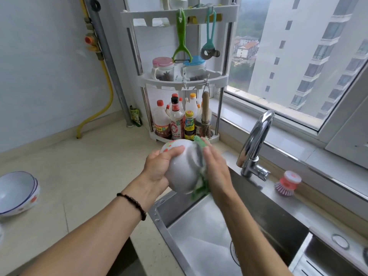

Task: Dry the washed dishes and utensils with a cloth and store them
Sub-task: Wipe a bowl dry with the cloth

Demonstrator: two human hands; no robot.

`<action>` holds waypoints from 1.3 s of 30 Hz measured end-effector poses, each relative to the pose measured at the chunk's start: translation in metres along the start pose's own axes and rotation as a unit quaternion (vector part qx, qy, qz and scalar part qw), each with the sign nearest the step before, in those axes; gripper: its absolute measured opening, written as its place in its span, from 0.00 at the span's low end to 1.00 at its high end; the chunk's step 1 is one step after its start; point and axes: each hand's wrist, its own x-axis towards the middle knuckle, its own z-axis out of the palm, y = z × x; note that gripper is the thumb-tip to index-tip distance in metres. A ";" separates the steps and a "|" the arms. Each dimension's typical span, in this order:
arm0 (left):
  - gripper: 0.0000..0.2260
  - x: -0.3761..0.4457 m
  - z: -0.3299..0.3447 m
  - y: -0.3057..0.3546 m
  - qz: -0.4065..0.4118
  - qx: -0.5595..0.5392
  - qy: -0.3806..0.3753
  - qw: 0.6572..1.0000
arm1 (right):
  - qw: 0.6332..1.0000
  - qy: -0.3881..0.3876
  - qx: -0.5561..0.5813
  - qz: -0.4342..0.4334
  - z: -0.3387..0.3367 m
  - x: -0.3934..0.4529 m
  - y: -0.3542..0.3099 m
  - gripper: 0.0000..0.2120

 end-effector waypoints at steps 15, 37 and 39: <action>0.14 -0.014 0.017 0.010 0.140 0.167 0.132 0.967 | 0.999 0.051 0.002 0.001 0.031 -0.010 0.001 0.27; 0.07 -0.048 -0.070 0.029 0.144 0.325 0.002 0.935 | 0.967 -0.141 -0.179 -0.110 0.080 -0.029 -0.020 0.23; 0.06 -0.050 -0.084 0.028 0.138 0.341 -0.009 0.930 | 0.971 -0.155 -0.158 -0.091 0.093 -0.035 -0.013 0.23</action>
